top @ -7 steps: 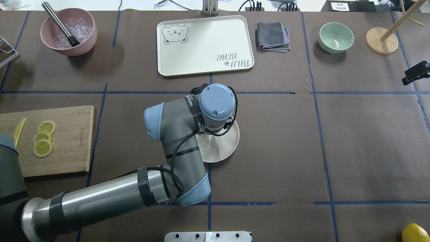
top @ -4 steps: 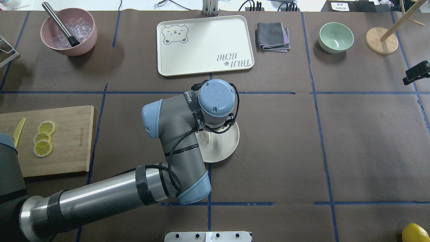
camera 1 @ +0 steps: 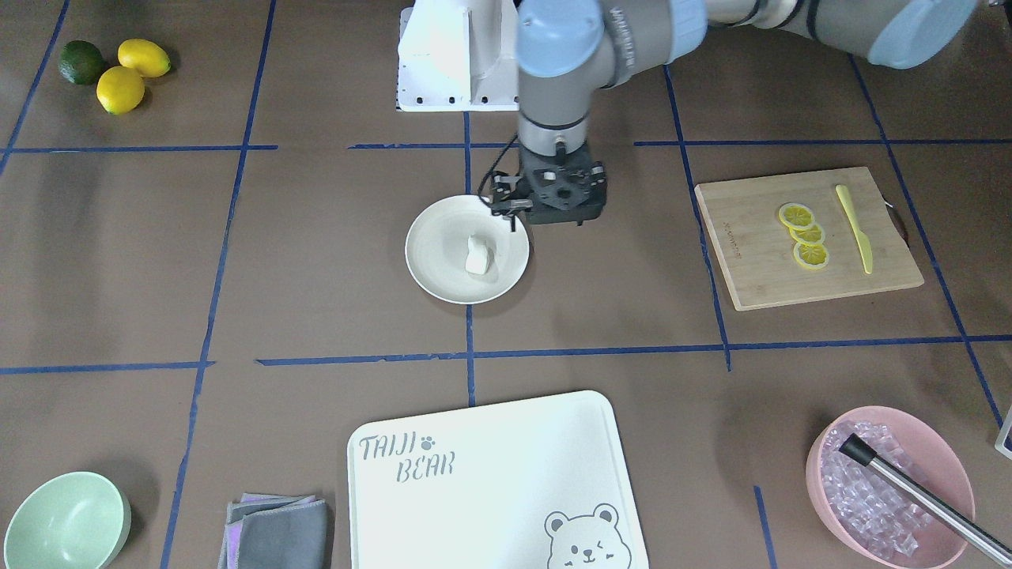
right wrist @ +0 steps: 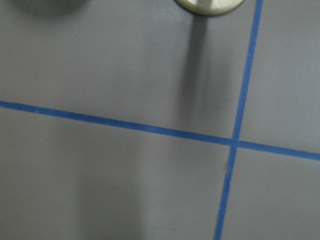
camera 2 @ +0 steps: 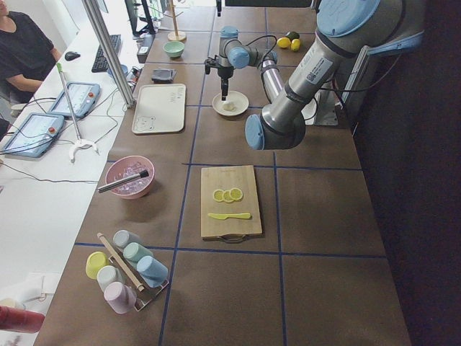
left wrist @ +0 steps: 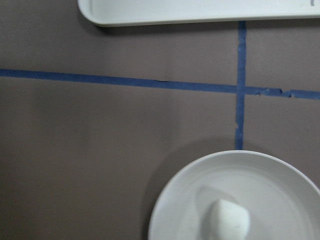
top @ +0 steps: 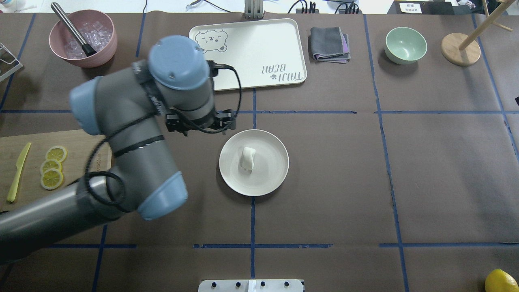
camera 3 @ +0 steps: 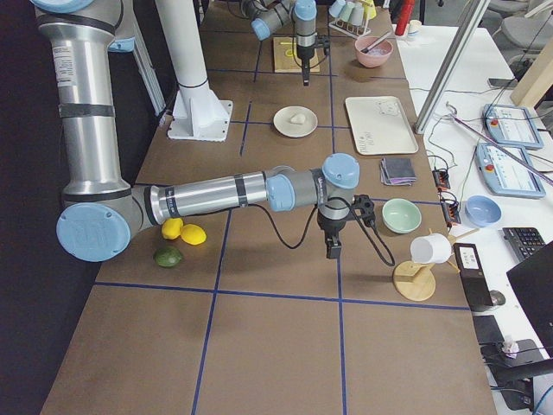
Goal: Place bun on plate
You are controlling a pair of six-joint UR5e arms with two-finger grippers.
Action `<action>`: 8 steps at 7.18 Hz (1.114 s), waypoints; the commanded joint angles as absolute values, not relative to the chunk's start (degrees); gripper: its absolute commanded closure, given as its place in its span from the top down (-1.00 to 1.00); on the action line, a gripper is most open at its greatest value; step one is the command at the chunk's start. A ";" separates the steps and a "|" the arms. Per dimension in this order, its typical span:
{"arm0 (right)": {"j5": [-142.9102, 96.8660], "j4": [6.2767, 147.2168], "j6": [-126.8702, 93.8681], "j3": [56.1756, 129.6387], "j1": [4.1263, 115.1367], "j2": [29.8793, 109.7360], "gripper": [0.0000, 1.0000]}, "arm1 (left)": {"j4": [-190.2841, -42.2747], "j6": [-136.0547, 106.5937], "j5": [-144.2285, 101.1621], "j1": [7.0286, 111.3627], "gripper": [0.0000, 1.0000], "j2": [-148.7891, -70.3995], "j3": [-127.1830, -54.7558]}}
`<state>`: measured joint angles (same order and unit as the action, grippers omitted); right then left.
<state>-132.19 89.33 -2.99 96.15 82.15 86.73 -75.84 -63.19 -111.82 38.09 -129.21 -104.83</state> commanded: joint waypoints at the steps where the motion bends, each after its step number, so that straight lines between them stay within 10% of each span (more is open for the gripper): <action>1: -136.99 89.38 6.39 91.68 88.75 87.71 0.99 | -74.01 -45.98 -117.67 47.42 1.00 -119.39 -111.70; 8: -139.75 89.30 7.82 93.16 92.55 92.38 0.99 | -75.40 9.24 -133.49 80.82 1.00 -98.90 -98.12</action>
<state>-140.17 89.33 8.02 92.64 92.51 92.70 -74.64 0.88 -131.83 76.04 -101.48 -102.23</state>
